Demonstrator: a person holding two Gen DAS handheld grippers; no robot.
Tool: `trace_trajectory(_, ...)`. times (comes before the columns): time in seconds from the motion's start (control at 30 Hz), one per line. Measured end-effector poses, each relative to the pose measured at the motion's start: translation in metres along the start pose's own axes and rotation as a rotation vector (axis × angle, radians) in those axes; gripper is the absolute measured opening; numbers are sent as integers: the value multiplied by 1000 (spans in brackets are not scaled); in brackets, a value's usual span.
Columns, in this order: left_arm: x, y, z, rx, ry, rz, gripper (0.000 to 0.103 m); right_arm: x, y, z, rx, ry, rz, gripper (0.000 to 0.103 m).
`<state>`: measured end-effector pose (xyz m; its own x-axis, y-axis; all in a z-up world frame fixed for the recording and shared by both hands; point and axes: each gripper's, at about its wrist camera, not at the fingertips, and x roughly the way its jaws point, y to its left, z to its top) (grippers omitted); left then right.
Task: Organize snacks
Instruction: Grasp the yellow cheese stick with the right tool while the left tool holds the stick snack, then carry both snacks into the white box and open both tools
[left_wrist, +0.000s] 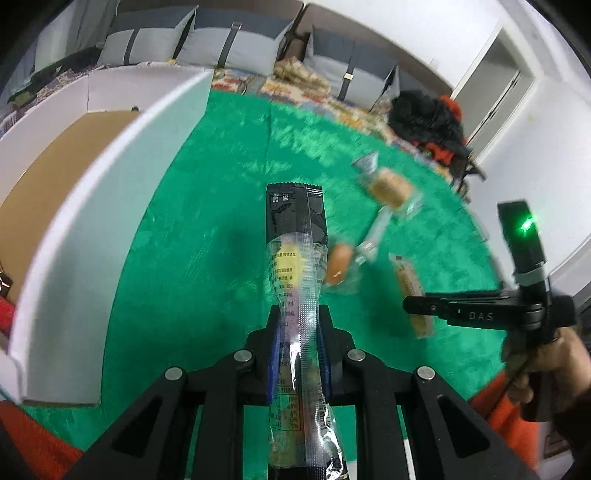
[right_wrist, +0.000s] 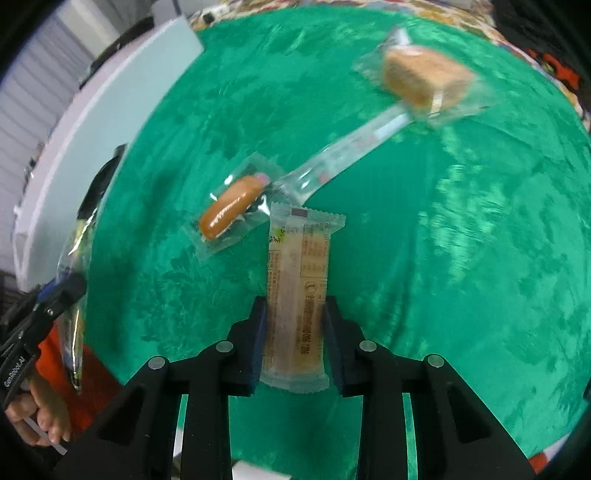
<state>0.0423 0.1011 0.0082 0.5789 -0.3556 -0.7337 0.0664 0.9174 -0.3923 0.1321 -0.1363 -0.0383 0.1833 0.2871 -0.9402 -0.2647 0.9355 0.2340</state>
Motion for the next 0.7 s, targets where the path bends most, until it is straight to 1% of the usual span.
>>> trace_trajectory(0.07,-19,2,12,-15,-42,-23,17,-21,-1,1,25,-32,47,31)
trace_trajectory(0.13,-41,11,26,-37,-91,-29,17,-42,12,8,17,-68,108,31)
trace_trajectory(0.2,-64,31,44,-66,-140,-8,17,-64,41,22,-22,-112,193,31)
trace_trajectory(0.23,-75,43,53,-78,-163,14,17,-73,60,32,-53,-133,234,31)
trace_trajectory(0.27,-86,57,61,-89,-185,50,17,-80,77,39,-79,-150,266,31)
trace_trajectory(0.33,-105,86,75,-118,-216,140,17,-97,124,55,-151,-185,344,31)
trace_trajectory(0.4,-118,112,83,-148,-230,201,17,-105,171,69,-220,-206,402,31)
trace_trajectory(0.43,-125,130,88,-167,-235,259,17,-107,195,75,-253,-215,422,31)
trace_trajectory(0.47,-128,144,91,-174,-238,301,18,-107,212,82,-278,-223,437,32)
trace_trajectory(0.5,-129,156,93,-183,-233,340,20,-104,232,86,-304,-230,452,37)
trace_trajectory(0.53,-129,168,94,-192,-219,380,32,-100,247,90,-313,-237,460,43)
trace_trajectory(0.57,-127,178,93,-202,-201,416,56,-97,255,92,-311,-245,463,64)
trace_trajectory(0.6,-127,187,89,-209,-195,442,69,-94,258,91,-303,-262,459,73)
trace_trajectory(0.63,-131,194,85,-220,-203,489,83,-94,255,88,-292,-291,453,73)
trace_trajectory(0.67,-137,198,79,-233,-220,520,85,-95,252,88,-287,-311,447,72)
trace_trajectory(0.7,-143,202,71,-245,-233,527,85,-95,244,83,-289,-332,433,72)
